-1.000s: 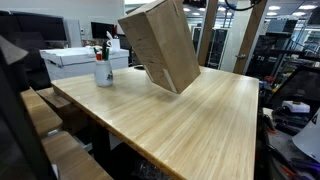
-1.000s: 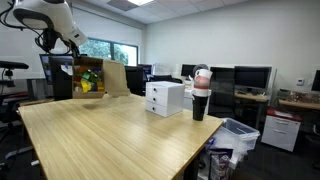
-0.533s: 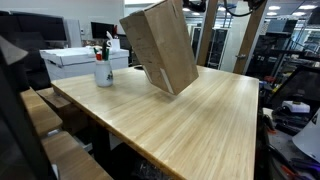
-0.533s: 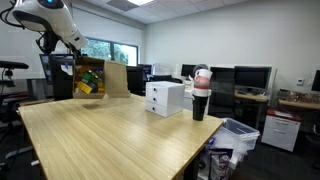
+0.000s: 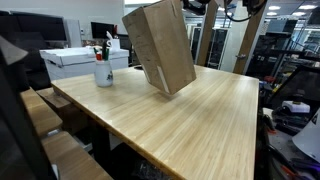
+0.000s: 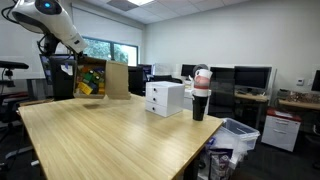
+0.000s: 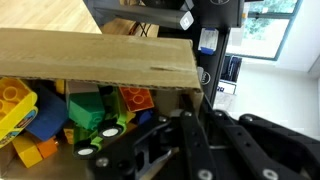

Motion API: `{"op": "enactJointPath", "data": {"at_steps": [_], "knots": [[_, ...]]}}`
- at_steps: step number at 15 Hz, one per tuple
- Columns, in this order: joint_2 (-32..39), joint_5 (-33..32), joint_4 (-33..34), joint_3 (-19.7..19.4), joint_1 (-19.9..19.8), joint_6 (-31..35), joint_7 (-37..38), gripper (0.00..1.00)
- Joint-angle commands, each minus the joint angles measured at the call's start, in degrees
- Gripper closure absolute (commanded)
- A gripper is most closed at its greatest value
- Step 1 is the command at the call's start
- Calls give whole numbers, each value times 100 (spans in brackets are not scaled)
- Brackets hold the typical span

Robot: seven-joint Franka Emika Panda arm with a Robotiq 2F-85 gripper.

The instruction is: Take everything out of the box

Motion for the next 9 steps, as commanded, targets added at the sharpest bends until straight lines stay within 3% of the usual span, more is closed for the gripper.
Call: {"op": "enactJointPath", "data": {"at_steps": [1,9], "knots": [[-295,679,-65,-63,40,59,-614,96],[-456,1901,-229,-153,-34,-67,-1732,96]]}}
